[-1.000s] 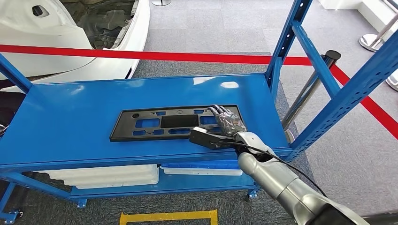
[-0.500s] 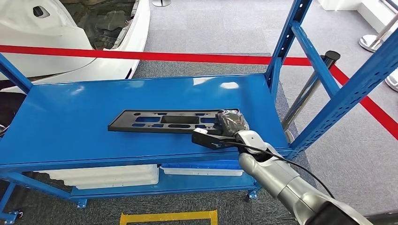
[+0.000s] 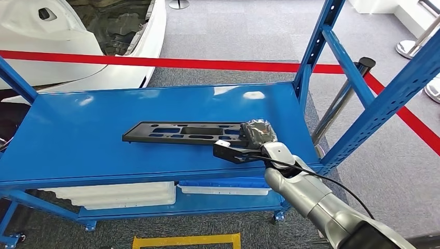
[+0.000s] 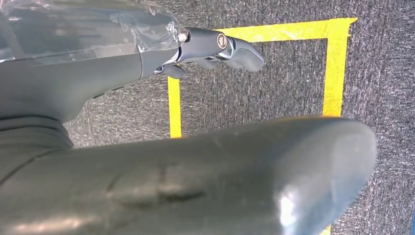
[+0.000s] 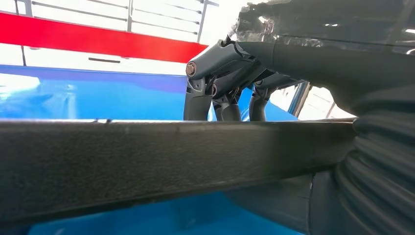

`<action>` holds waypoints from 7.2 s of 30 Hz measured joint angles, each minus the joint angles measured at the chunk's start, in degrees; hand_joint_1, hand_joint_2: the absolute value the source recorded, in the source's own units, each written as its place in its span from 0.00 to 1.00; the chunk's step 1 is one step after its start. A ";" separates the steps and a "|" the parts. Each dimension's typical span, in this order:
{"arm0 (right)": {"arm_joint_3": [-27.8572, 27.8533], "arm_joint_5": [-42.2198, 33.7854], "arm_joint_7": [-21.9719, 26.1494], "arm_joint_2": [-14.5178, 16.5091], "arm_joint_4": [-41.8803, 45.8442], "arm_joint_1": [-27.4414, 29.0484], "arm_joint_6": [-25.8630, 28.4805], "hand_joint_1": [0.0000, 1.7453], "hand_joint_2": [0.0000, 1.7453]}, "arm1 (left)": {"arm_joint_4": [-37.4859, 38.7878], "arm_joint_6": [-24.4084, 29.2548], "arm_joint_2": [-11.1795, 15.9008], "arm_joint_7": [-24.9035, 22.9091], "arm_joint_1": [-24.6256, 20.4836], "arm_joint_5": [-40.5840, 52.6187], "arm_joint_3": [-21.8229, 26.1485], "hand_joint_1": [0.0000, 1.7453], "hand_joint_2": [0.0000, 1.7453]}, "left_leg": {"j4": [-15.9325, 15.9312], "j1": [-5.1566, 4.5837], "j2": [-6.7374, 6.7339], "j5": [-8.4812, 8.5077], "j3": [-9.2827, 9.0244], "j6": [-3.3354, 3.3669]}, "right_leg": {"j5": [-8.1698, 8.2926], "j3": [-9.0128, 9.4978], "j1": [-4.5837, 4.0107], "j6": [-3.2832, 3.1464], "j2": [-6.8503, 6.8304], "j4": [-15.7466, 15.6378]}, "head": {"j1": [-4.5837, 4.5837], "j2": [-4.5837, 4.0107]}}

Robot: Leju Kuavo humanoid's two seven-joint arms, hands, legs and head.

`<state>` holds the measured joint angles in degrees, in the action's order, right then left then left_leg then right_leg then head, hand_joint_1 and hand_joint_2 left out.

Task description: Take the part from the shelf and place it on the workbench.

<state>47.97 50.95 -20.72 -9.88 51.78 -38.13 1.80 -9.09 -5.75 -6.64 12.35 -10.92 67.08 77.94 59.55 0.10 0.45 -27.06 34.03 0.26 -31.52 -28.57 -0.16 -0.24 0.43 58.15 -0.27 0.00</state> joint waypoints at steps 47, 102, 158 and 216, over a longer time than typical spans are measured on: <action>-1.68 25.37 -5.18 -6.10 52.39 1.16 -7.72 1.00 1.00 | 0.00 -0.43 1.09 4.74 1.94 -1.80 2.21 0.00 1.00 | -0.01 0.01 -0.01 0.00 0.21 -0.01 | 0.00 -0.21 0.05 0.01 0.00 0.00 | 0.04 0.00; 1.10 20.18 -6.27 -6.48 53.78 2.26 -4.27 1.00 1.00 | -0.02 0.69 1.64 3.10 2.18 -2.37 4.02 0.00 1.00 | -0.65 0.63 -0.58 0.20 0.21 0.67 | -3.41 -10.83 0.92 2.06 -0.18 15.97 | -0.67 0.00; -3.09 16.80 -6.47 -7.37 55.34 4.74 -0.91 1.00 1.00 | 0.00 0.90 1.60 3.15 3.21 -0.61 4.02 0.00 1.00 | -0.79 1.07 -0.65 -1.31 -1.78 0.39 | 1.75 -8.23 0.94 1.79 -0.75 5.39 | -0.08 0.00; -3.07 15.00 -6.84 -7.22 55.39 4.75 -1.32 1.00 1.00 | 0.00 1.16 1.73 3.19 3.08 -0.52 4.02 0.00 1.00 | -0.90 0.57 -0.04 -2.60 -3.28 -0.99 | 5.45 -6.59 0.46 0.84 0.02 1.05 | 1.01 0.00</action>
<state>44.90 65.95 -27.56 -17.10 107.16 -33.38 0.48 -9.09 -4.59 -4.92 15.53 -7.84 66.55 81.96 58.64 0.67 0.42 -29.66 30.76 -0.73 -26.07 -35.16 0.30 0.60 0.45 59.19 0.74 0.00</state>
